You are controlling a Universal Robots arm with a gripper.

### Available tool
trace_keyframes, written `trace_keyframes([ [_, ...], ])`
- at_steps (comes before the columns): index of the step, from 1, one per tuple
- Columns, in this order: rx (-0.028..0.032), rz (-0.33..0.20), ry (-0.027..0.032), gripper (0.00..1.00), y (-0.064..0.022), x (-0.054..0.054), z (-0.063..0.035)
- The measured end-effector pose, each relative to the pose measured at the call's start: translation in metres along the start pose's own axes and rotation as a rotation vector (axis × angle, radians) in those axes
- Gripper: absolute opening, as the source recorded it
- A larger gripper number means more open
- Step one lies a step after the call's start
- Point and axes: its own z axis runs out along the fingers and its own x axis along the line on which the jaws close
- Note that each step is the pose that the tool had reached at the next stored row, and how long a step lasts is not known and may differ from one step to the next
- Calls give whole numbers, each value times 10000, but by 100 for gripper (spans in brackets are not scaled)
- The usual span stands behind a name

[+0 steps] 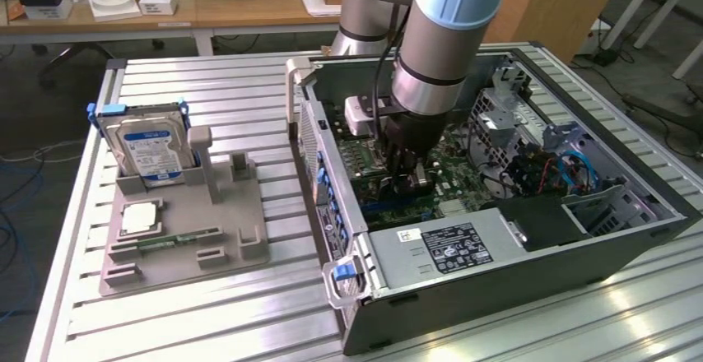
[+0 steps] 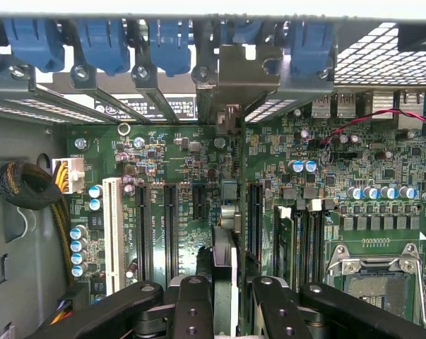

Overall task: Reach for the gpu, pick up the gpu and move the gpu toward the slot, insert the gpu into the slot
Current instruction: 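Insert the gpu into the slot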

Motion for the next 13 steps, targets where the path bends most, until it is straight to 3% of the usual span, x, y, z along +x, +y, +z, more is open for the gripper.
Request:
trace_keyframes([
  [11, 0, -1, 2, 27, -5, 1, 26],
  [12, 0, 0, 1, 27, -5, -2, -59],
  [13, 0, 0, 1, 27, -4, -2, -59],
])
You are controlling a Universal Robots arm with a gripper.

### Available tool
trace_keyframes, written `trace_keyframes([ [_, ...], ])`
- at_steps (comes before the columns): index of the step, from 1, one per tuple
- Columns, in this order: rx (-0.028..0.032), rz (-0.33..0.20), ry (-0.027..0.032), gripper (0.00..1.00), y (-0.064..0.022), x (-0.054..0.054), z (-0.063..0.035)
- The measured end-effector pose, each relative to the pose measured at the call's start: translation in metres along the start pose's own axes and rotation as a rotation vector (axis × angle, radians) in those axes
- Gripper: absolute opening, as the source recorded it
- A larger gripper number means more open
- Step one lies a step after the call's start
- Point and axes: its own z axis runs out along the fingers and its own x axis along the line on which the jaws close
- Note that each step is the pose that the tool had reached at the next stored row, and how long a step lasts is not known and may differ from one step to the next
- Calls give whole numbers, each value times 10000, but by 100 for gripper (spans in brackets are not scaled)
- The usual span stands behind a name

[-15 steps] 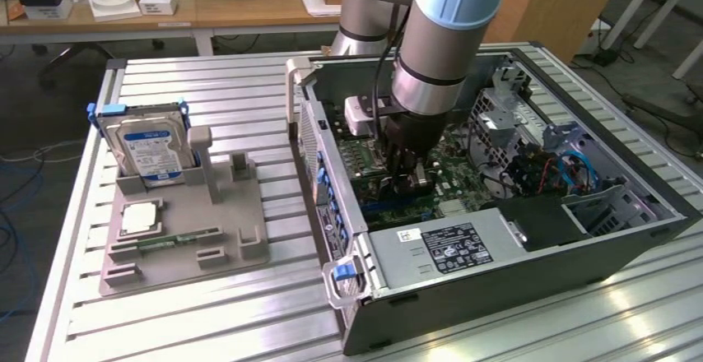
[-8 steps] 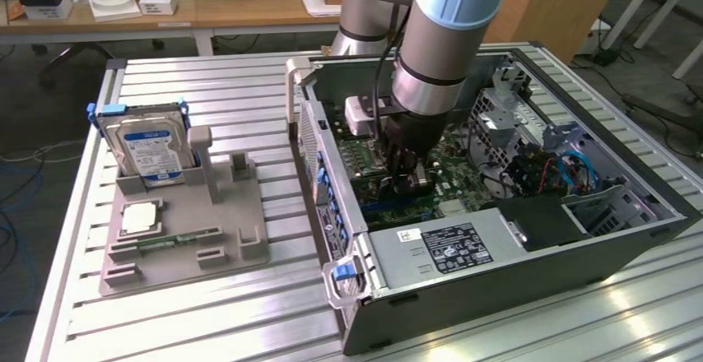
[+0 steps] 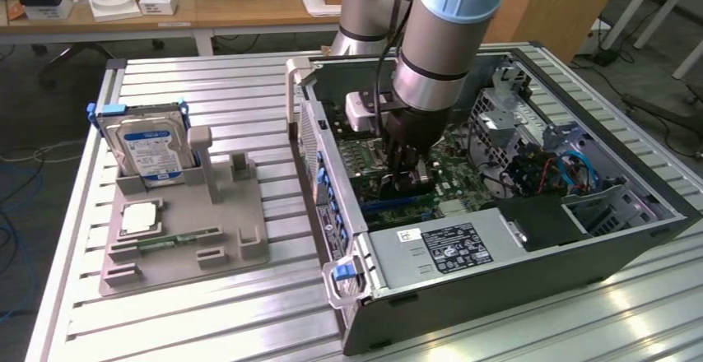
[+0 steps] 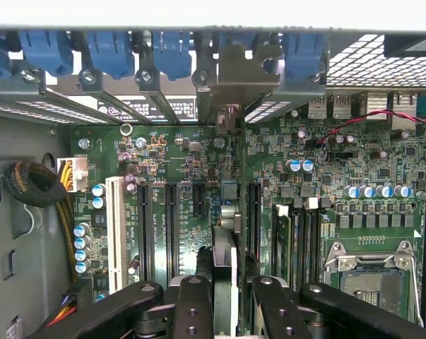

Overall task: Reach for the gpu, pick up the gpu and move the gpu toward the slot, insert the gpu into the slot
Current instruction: 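Insert the gpu into the slot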

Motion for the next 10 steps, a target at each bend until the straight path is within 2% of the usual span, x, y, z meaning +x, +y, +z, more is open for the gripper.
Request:
trace_keyframes([
  [10, 0, 0, 0, 27, 0, 0, 0],
])
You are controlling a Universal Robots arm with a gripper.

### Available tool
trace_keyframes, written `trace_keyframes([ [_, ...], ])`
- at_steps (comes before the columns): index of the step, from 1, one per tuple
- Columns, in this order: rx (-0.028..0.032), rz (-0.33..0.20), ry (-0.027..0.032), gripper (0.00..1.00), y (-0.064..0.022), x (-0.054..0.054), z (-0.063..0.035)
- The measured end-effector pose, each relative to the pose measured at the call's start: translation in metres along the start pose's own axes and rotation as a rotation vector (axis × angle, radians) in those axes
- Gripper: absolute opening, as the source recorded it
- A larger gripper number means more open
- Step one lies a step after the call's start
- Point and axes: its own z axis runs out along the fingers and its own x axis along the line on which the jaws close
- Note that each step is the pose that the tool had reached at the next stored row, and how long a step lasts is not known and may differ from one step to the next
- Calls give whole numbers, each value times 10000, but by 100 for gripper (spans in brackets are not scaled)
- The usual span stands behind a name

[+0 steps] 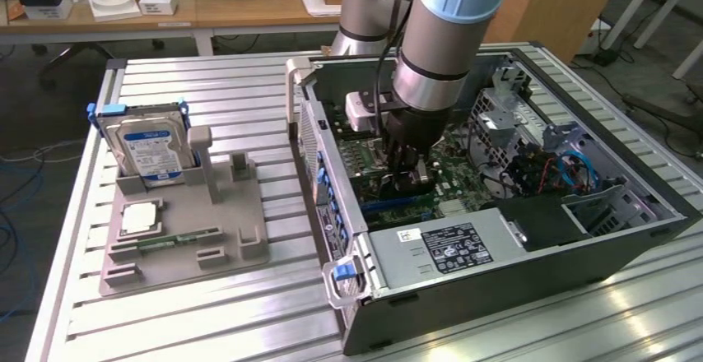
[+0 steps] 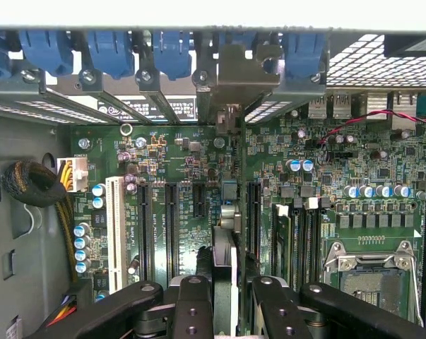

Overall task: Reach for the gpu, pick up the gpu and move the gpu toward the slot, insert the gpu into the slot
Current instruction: 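Insert the gpu into the slot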

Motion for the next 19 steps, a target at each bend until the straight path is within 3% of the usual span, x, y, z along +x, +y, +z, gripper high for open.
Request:
trace_keyframes([
  [19, -1, 0, -8, 27, 0, 10, 66],
])
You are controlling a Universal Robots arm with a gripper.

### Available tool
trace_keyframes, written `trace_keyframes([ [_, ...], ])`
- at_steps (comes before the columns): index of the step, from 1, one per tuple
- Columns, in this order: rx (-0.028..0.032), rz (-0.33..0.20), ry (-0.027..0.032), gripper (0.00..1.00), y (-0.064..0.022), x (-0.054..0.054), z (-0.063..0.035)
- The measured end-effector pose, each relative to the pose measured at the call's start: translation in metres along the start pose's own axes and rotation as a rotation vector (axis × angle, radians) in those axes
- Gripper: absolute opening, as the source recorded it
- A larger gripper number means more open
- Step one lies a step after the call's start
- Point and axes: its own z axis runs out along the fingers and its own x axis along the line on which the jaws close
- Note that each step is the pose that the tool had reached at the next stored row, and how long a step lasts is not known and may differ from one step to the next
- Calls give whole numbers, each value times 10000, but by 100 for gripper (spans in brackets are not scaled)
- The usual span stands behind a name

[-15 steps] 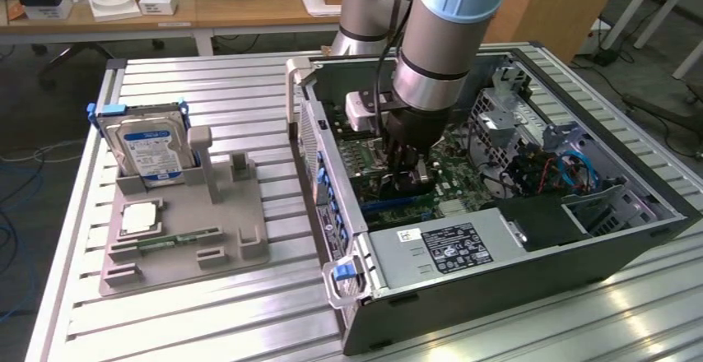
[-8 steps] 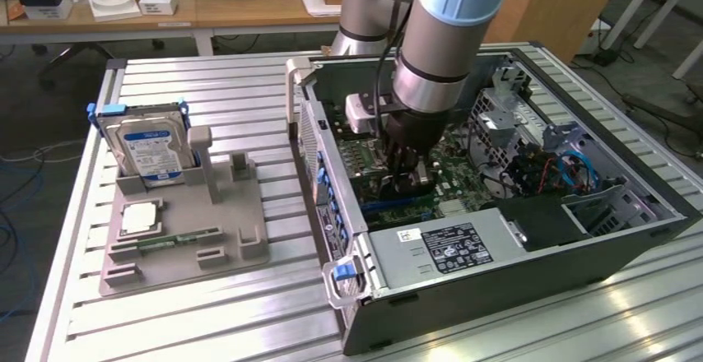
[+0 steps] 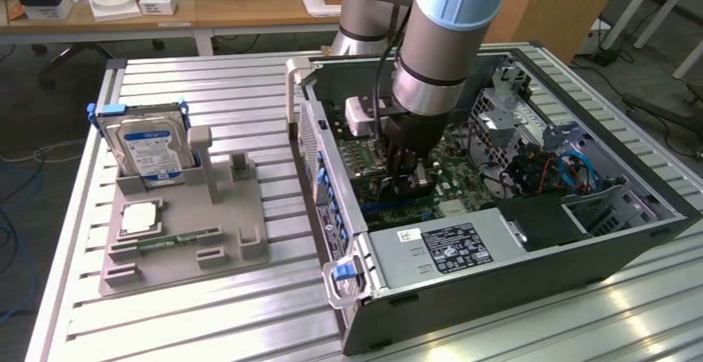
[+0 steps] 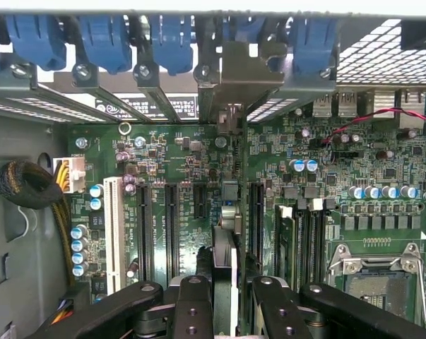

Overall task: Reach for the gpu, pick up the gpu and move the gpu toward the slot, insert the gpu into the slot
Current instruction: 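Insert the gpu into the slot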

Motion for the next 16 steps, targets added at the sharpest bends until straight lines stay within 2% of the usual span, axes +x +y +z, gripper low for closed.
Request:
trace_keyframes([
  [8, 4, 0, -38, 27, 1, -1, -7],
  [16, 2, -2, -48, 27, 0, 0, 21],
])
